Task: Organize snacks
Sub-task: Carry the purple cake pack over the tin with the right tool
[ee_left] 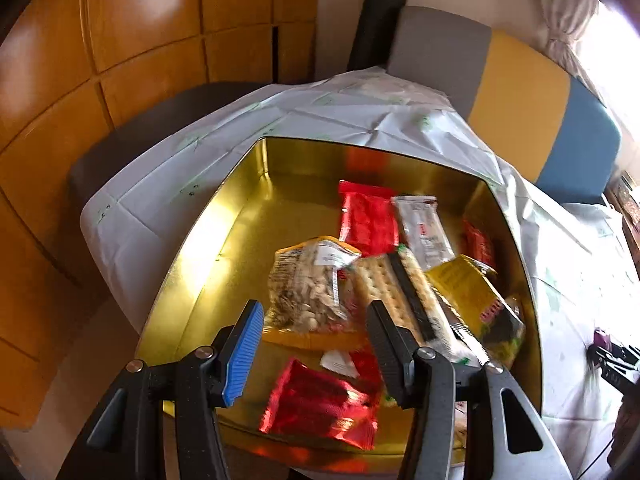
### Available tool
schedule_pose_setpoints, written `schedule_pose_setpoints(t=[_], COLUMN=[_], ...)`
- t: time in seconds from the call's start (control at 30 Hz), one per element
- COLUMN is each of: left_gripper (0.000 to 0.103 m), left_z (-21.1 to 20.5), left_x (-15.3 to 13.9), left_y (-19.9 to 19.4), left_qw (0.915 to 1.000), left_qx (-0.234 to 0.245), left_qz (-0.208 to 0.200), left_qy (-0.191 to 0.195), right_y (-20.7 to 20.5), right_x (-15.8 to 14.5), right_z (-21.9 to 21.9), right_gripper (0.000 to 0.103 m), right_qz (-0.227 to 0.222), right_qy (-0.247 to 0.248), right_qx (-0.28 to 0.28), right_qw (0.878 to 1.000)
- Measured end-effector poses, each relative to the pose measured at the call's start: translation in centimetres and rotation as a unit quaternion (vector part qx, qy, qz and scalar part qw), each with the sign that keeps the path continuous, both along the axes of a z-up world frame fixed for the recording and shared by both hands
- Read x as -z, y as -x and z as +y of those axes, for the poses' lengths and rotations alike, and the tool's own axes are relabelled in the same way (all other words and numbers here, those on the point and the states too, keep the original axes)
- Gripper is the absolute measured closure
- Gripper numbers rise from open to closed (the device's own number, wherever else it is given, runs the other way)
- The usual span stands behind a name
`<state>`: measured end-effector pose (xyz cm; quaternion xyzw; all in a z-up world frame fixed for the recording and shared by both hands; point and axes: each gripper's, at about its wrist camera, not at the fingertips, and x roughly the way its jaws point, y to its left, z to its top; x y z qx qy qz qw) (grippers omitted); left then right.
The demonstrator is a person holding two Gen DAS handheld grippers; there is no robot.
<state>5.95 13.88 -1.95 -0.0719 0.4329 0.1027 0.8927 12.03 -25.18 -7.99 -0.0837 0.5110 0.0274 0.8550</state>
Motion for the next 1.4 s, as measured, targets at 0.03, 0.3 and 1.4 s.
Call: schedule_pose_setpoints(t=[0.03,0.3,1.4], left_gripper=[0.049,0.048,0.048], left_z=[-0.2,-2.2,-0.6], left_x=[-0.1,-0.6,-0.8], left_y=[0.2,2.2,3.7], left_qw=[1.0000,0.9995,0.9989], left_qx=[0.000,0.019,0.017], left_qz=[-0.004,-0.021,-0.043], left_qy=[-0.002,-0.016,0.011], right_y=[0.0,0.3,1.8], right_x=[0.0,0.0,-4.3], right_z=[0.0,0.3,4.0], right_gripper=[0.060,0.060,0.061], right_qz=[-0.001,-0.008,-0.026], right_qy=[0.000,0.012,-0.069], right_qx=[0.000,-0.003,0.003], right_qw=[1.000,1.000,0.997])
